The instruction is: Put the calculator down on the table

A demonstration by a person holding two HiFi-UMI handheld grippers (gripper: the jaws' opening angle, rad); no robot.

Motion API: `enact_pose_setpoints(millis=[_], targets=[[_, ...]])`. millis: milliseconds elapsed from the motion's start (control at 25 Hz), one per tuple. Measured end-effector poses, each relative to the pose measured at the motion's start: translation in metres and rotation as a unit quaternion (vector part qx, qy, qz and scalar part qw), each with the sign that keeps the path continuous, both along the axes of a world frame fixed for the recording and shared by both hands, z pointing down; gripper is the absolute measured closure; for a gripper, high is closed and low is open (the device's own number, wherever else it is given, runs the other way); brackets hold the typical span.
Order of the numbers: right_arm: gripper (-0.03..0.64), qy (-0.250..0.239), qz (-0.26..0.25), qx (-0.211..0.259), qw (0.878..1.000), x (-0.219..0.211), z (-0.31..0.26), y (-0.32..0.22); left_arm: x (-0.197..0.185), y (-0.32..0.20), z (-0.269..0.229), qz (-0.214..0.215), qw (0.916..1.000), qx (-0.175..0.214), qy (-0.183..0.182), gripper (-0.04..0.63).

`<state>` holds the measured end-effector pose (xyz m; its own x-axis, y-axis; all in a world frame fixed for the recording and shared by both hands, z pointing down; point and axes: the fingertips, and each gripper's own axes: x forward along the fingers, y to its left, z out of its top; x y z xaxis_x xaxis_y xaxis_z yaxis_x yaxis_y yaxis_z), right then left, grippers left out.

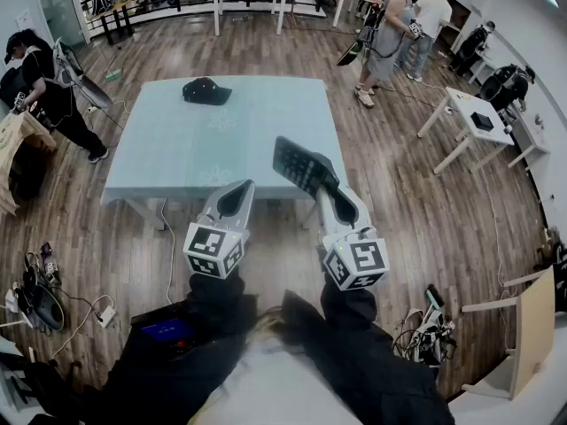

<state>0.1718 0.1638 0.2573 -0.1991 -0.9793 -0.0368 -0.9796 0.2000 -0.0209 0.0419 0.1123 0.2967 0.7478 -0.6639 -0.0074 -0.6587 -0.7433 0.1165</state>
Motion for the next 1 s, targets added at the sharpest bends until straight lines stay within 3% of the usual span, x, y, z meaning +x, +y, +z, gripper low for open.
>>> enact_pose_setpoints(millis=[440,680,1000], targets=[[0.569,0.003,-0.014,0.012,1.0,-0.012,-0.012,-0.002,-0.006,0.006,-0.019,-0.001,0.9996,0.026,0.008,0.598],[0.569,0.002,-0.017,0.002,1.0,-0.015,-0.001,-0.011,-0.004,-0.002,-0.01,0.0,0.9998,0.017,0.005,0.598],[0.569,-0.024,-0.017,-0.002,1.0,-0.037,0.002,-0.001,-0.034,0.01,-0.002,-0.003,1.0,0.004,0.006,0.598]])
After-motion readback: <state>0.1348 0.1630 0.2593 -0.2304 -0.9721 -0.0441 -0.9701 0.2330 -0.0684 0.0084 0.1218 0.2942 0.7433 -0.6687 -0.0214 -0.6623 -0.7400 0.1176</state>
